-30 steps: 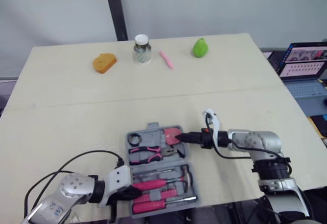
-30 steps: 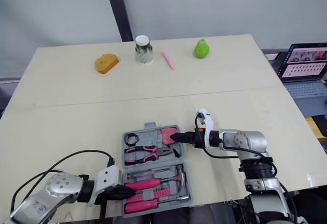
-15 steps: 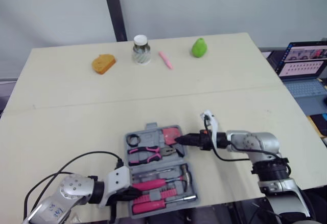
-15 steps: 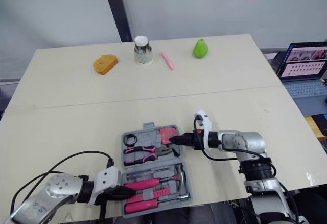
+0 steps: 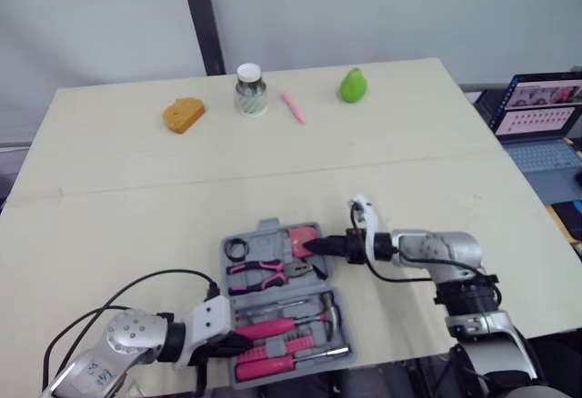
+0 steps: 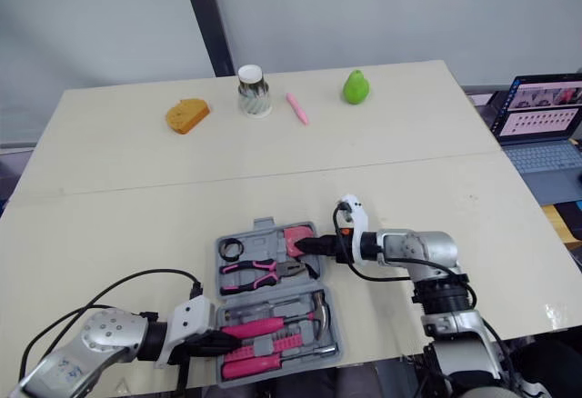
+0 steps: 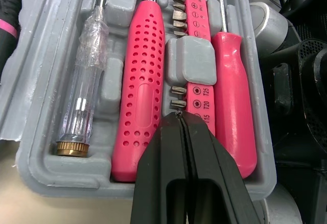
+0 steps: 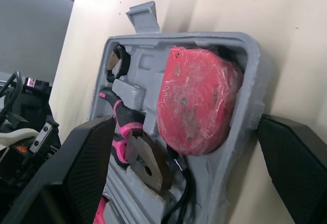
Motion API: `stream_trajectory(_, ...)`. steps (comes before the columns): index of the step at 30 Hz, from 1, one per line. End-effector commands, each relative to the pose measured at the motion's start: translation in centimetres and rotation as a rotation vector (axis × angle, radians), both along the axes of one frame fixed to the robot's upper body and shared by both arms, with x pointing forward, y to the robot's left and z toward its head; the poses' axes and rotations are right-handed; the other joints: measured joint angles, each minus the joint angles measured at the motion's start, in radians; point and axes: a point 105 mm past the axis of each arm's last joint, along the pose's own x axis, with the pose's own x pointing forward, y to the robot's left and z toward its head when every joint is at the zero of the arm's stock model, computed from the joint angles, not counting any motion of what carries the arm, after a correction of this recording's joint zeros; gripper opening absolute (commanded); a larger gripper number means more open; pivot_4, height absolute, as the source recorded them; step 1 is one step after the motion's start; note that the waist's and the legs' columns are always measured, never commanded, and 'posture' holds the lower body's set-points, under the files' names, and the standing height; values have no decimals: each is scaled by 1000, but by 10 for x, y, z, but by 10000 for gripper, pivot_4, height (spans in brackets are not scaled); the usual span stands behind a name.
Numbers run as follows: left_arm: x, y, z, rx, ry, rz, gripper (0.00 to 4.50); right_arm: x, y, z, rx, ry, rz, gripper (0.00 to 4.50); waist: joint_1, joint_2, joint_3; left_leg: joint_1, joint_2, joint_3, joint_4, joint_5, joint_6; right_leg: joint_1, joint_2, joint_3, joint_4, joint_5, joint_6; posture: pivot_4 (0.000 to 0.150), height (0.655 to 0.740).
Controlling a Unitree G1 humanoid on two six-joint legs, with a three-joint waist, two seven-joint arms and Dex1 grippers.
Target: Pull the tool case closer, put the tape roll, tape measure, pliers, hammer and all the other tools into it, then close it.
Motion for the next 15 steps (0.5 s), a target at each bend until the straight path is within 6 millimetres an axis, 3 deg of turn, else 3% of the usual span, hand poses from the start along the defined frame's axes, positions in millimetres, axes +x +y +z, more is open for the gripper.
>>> stream_trajectory(1,-6,11,-22,73,72,49,0,-4,7,14,80,-29,44,44598,0,0,0,0,0,0,0,0,0,0,0,0,0,0,0,1500,7400)
stream_trajectory(6,5,8,-3,-21,39,119,0,-15,3,27,105,-71,112,44598,0,0,0,0,0,0,0,0,0,0,0,0,0,0,0,1500,7400)
stream_trajectory(11,20,9,42,-173,12,224,0,-29,4,45,148,-113,210,44598,-1,-4,3,-1,0,0,0,0,0,-1,0,0,0,0,0,1500,7400)
stream_trajectory(15,21,21,69,-224,16,296,0,-38,6,57,160,-142,274,44598,-3,-5,4,-2,1,-1,0,-1,0,-1,0,0,0,0,0,1500,7400)
